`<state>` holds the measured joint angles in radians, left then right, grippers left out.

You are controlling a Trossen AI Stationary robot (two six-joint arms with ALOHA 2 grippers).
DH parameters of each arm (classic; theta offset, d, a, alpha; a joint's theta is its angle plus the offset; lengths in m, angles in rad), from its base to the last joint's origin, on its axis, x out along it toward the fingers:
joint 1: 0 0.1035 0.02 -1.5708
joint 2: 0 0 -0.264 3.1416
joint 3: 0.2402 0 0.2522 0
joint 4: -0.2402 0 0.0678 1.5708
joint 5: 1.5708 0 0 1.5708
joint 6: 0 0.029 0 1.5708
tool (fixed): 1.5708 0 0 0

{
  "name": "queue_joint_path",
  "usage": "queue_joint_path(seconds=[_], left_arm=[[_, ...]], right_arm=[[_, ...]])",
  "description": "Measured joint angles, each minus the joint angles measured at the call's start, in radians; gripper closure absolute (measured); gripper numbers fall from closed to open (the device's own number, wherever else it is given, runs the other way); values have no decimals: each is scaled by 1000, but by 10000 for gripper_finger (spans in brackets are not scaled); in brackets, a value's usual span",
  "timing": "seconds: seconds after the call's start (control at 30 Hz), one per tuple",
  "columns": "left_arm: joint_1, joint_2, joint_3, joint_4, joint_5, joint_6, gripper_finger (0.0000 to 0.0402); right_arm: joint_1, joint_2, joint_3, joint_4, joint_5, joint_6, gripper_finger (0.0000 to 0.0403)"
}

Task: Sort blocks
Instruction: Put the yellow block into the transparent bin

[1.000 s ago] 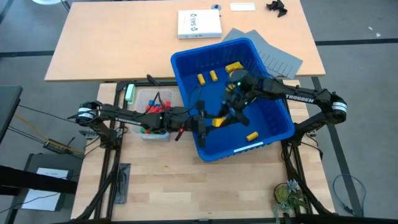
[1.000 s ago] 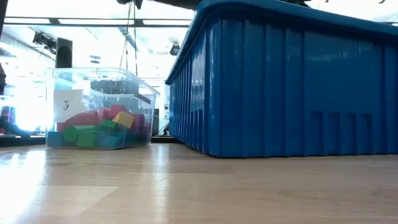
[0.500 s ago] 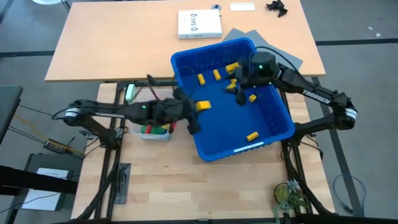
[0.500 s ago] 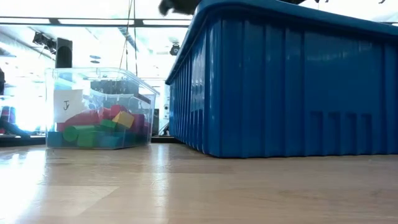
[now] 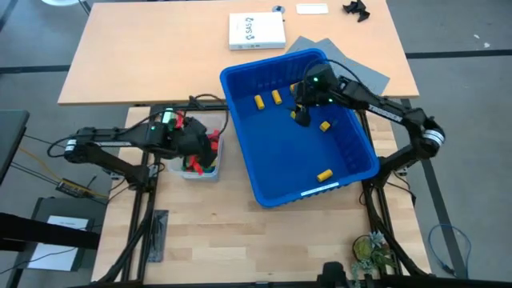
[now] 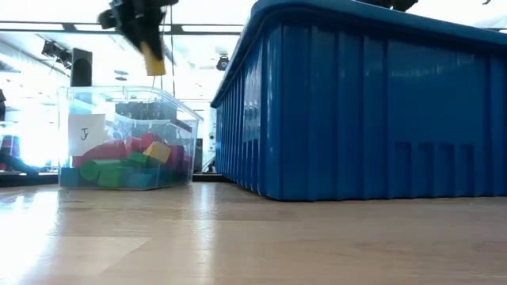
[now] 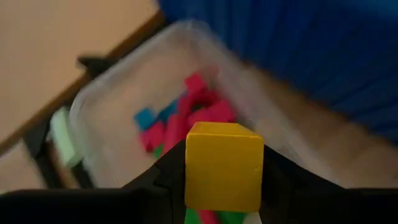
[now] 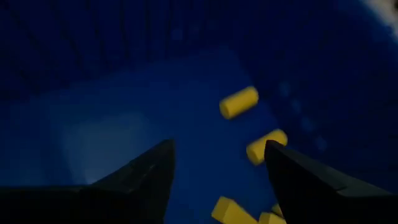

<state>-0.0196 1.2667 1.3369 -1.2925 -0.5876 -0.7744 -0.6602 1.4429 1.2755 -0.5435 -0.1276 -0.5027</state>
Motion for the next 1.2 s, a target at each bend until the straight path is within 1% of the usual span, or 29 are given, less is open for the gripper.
queue_joint_path(seconds=[0.07, 0.17, 0.2, 0.3, 0.37, 0.5, 0.6, 0.67, 0.77, 0.9, 1.07, 1.2], left_arm=[[0, 4, -3, -57, 13, -46, 261], [5, 7, -27, -56, 32, -68, 260], [8, 8, -41, -52, 37, -70, 255], [30, 8, -93, -41, 59, -98, 217], [54, 8, -129, -37, 106, -117, 184], [90, 9, -171, 33, 165, -98, 121], [97, 8, -171, 93, 186, -45, 89], [97, 9, -163, 110, 190, -28, 77], [97, 8, -143, 133, 189, 8, 72], [97, 8, -139, 173, 185, 55, 74], [97, 8, -139, 193, 180, 67, 80], [97, 8, -139, 199, 176, 93, 83]], right_arm=[[-17, 47, 0, -8, 0, -38, 155], [-37, 119, 0, -4, 0, -93, 143], [-42, 144, 0, -3, 3, -108, 138], [-62, 203, -1, -2, 37, -112, 123], [-74, 233, -1, 0, 48, -112, 114], [-92, 250, -2, 1, 53, -115, 101], [-98, 250, -2, -4, 55, -140, 98], [-103, 250, -2, -7, 55, -162, 99], [-112, 257, -7, -7, 56, -219, 102], [-122, 257, -39, -5, 66, -339, 105], [-139, 257, -81, 1, 107, -430, 108], [-150, 257, -120, 16, 110, -465, 108]])
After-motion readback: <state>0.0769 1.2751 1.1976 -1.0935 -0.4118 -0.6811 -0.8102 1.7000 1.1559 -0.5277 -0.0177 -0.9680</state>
